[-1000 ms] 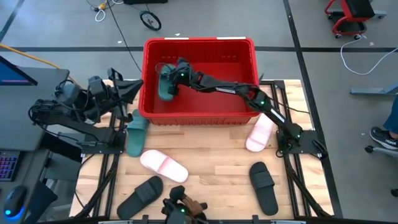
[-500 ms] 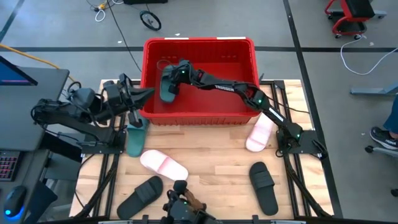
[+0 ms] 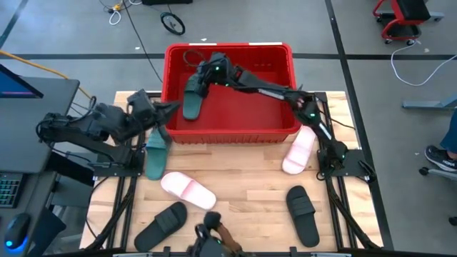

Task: Pick and place slides into bin
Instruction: Put the green slipper into the red bin

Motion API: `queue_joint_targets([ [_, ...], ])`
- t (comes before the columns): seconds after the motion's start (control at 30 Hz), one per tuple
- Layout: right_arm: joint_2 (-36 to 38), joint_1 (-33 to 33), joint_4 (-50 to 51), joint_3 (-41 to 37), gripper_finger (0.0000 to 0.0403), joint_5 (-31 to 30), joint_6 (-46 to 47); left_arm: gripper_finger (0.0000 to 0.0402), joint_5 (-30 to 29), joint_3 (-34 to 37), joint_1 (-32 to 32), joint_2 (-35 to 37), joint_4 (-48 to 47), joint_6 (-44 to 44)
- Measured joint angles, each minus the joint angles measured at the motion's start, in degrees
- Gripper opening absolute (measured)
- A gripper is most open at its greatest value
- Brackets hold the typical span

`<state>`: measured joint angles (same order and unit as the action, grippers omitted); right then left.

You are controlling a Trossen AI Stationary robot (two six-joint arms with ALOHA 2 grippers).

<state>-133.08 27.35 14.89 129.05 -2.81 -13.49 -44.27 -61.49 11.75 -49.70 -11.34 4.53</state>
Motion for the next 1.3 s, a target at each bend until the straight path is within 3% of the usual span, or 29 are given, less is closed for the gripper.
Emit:
queue_joint_targets([
  [0.2,16.1,-3.12,22.4,0.04,0.018,6.52,7.09,0.0011,12.39,0.0,5.82,-1.89,-20.39,26.34],
  [0.37,27.38,-7.28,37.32,0.04,0.0174,9.3,9.98,0.0007,22.39,0.0,11.16,-6.96,-38.51,41.24],
  [0.47,32.43,-10.69,41.15,0.04,0.0171,9.35,10.54,0.0009,26.08,0.02,13.42,-11.97,-55.11,49.86],
  [0.63,37.46,-18.89,41.64,0.04,0.0166,9.67,9.56,0.0009,26.06,0.02,15.47,-20.97,-76.67,61.85],
  [0.7,38.29,-22.61,41.64,0.04,0.0165,10.0,7.85,0.0008,24.36,0.34,15.43,-24.05,-78.82,64.47],
  [0.8,38.43,-27.61,41.66,0.0,0.0165,10.18,6.0,0.0008,21.51,1.91,15.39,-25.83,-73.84,64.94],
  [0.93,37.81,-32.04,41.27,-0.02,0.0165,9.34,4.91,0.0021,22.47,2.1,14.49,-29.15,-71.62,63.22],
  [1.17,37.18,-34.43,41.77,-0.07,0.0165,5.71,4.87,0.0036,23.5,2.14,13.88,-32.44,-73.44,57.72],
  [1.3,37.18,-34.37,41.7,-0.07,0.0165,5.49,5.59,0.0035,20.97,3.86,13.33,-33.3,-74.3,51.5],
])
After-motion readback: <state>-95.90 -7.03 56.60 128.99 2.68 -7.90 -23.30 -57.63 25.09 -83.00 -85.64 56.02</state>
